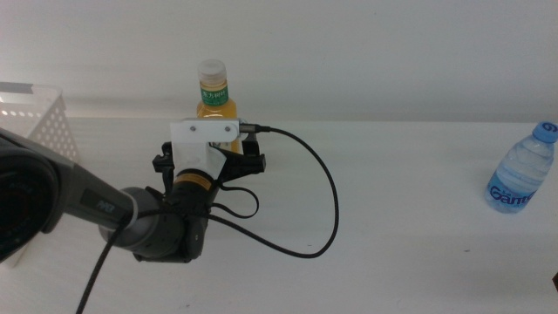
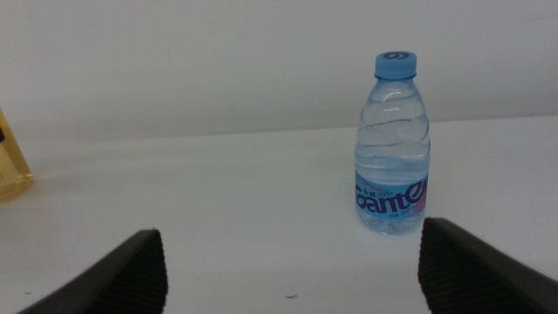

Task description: Use arms to grab the bottles and put them into the dustbin to the left of the table.

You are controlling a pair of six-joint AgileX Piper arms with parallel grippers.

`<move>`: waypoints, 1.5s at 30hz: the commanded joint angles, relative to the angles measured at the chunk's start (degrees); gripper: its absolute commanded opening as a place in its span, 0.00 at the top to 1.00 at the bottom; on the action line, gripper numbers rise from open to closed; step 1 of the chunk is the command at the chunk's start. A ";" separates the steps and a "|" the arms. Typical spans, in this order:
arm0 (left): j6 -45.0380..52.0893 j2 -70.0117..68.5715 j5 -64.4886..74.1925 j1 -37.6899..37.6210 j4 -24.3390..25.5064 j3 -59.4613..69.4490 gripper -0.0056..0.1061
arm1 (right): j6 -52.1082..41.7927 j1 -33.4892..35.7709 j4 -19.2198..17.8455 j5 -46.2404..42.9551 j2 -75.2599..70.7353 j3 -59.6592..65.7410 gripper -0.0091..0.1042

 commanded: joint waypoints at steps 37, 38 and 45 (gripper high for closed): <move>0.00 4.97 2.21 5.02 8.20 -7.34 0.11 | -0.53 -0.34 -0.41 -0.42 -2.24 2.44 0.24; 0.00 4.97 2.32 5.14 8.45 -7.43 0.11 | -0.53 -0.34 -0.41 -0.42 -2.24 2.44 0.24; -0.48 7.10 3.50 5.55 10.18 -10.79 0.11 | -0.53 -0.34 -0.41 -0.42 -2.24 2.44 0.24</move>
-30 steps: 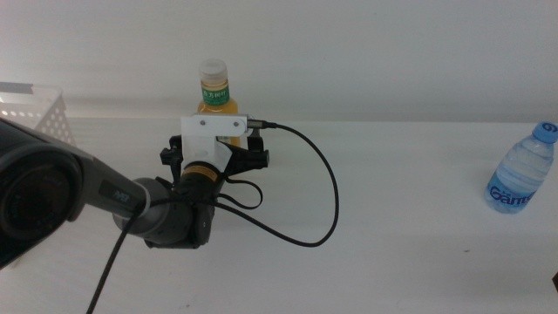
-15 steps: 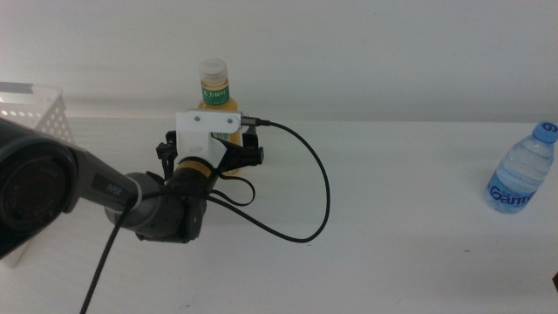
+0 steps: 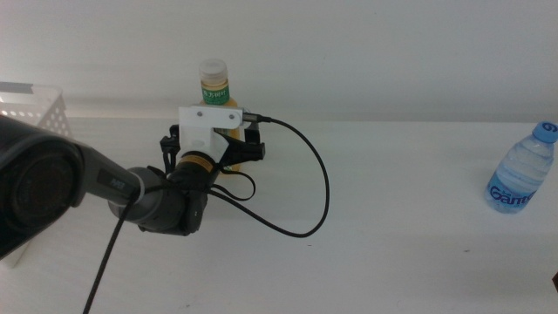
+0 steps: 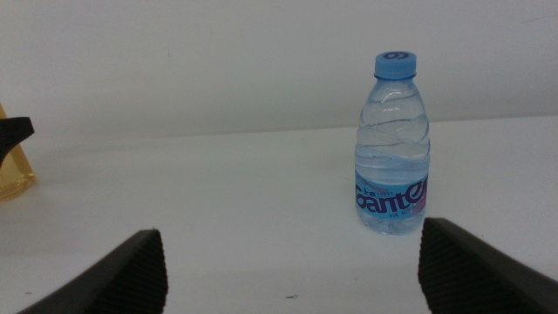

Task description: Use arms to grab the bottles and put them into the dustbin to the left of the table.

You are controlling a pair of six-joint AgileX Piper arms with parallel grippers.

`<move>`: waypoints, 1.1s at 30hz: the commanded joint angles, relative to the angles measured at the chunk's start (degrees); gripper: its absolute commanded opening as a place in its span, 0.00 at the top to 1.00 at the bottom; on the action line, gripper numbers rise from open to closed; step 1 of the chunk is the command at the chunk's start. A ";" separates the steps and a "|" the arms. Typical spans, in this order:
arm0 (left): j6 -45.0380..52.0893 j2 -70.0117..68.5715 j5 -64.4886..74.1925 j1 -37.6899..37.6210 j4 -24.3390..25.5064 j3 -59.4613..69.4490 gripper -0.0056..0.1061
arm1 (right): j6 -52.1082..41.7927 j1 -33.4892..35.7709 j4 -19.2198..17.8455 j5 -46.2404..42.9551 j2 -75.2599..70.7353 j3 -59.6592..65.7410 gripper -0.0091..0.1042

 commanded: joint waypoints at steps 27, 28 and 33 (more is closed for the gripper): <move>-0.44 0.62 6.54 1.01 5.87 -4.09 0.97 | -0.53 -0.34 -0.41 -0.42 -2.24 2.44 0.24; 0.70 0.62 6.54 1.01 5.77 -3.97 0.97 | -0.53 -0.34 -0.41 -0.42 -2.24 2.44 0.24; 1.92 -1.45 3.90 0.39 1.13 -1.47 0.97 | -0.53 -0.34 -0.41 -0.42 -2.24 2.44 0.24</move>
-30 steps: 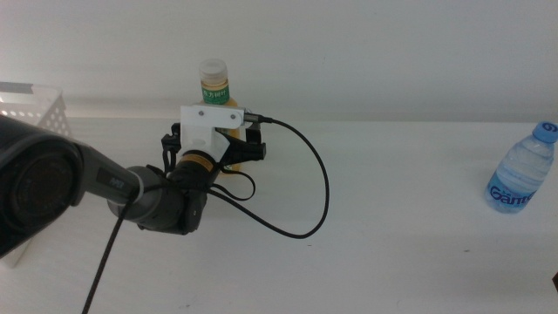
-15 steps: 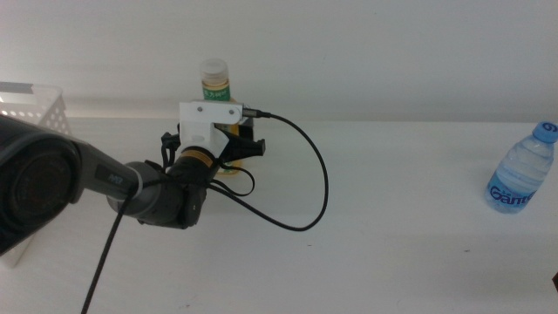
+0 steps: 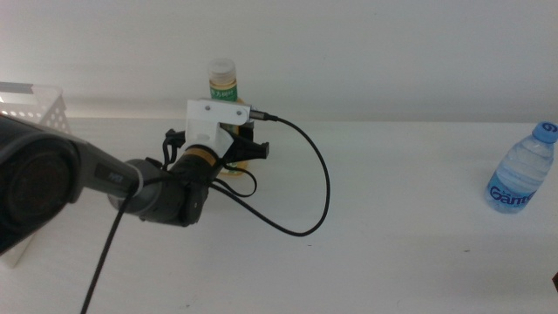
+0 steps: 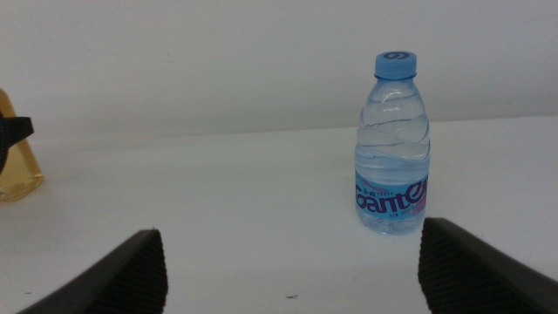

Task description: Use arms to grab the bottles and put them into the dustbin to the left of the table.

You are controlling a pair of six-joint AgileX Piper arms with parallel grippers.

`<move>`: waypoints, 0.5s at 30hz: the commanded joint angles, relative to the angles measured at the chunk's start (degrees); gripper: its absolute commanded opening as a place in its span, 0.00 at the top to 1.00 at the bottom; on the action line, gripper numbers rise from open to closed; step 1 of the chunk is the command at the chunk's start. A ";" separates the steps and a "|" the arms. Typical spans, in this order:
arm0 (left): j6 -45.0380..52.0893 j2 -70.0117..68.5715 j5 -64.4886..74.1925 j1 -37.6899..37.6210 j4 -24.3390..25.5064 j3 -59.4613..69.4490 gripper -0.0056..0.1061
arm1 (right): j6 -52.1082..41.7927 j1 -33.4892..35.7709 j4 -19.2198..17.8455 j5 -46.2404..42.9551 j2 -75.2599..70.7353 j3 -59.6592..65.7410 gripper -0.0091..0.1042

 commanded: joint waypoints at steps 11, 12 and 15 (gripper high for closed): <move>6.88 -19.89 3.91 -1.61 -10.04 18.49 0.97 | -0.53 -0.34 -0.41 -0.42 -2.24 2.44 0.24; 8.01 -22.27 5.81 -1.61 -10.34 19.48 0.97 | -0.53 -0.34 -0.41 -0.42 -2.24 2.44 0.24; 13.58 -29.21 13.96 -1.61 -13.10 21.62 0.97 | -0.53 -0.34 -0.41 -0.42 -2.24 2.44 0.24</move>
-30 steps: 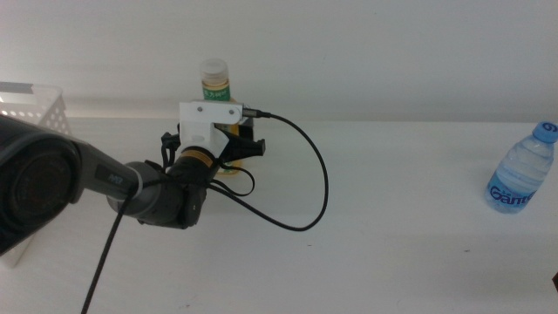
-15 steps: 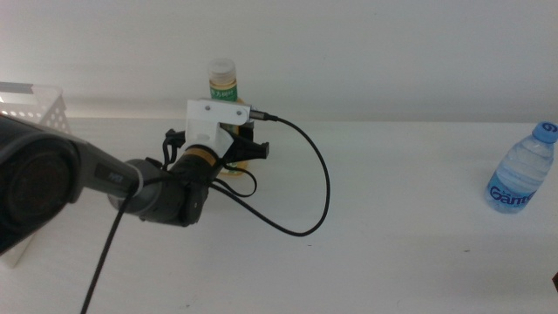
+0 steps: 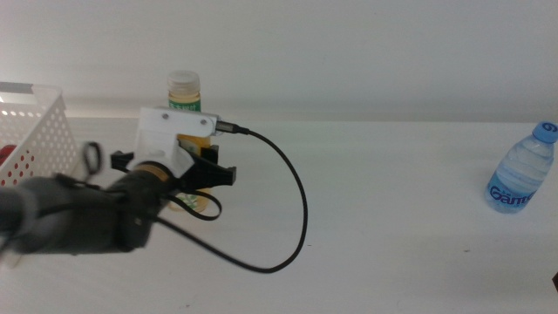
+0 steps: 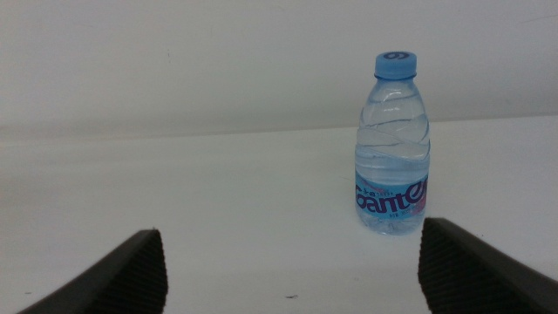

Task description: Use arms to grab the bottles and put them into the dustbin to the left of the table.

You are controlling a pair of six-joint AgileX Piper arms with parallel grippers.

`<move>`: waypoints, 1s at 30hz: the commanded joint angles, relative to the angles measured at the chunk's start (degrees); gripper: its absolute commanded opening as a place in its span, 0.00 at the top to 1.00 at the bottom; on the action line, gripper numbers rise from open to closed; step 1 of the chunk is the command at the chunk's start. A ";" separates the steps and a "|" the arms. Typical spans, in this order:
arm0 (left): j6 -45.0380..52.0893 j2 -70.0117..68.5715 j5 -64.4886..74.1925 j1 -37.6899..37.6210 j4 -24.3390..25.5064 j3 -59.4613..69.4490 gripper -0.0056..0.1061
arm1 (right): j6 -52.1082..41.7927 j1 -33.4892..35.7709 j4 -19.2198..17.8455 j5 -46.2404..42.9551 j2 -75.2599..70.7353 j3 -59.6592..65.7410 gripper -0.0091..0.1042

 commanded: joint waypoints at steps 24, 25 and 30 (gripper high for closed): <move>10.22 -26.32 88.11 22.44 10.41 -23.56 0.97 | -0.53 -0.34 -0.41 -0.42 -2.24 2.44 0.24; 10.35 -25.77 90.85 23.21 11.15 -25.69 0.97 | -0.53 -0.34 -0.41 -0.42 -2.24 2.44 0.24; 13.87 -18.59 105.48 29.70 15.73 -37.99 0.97 | -0.53 -0.34 -0.41 -0.42 -2.24 2.44 0.24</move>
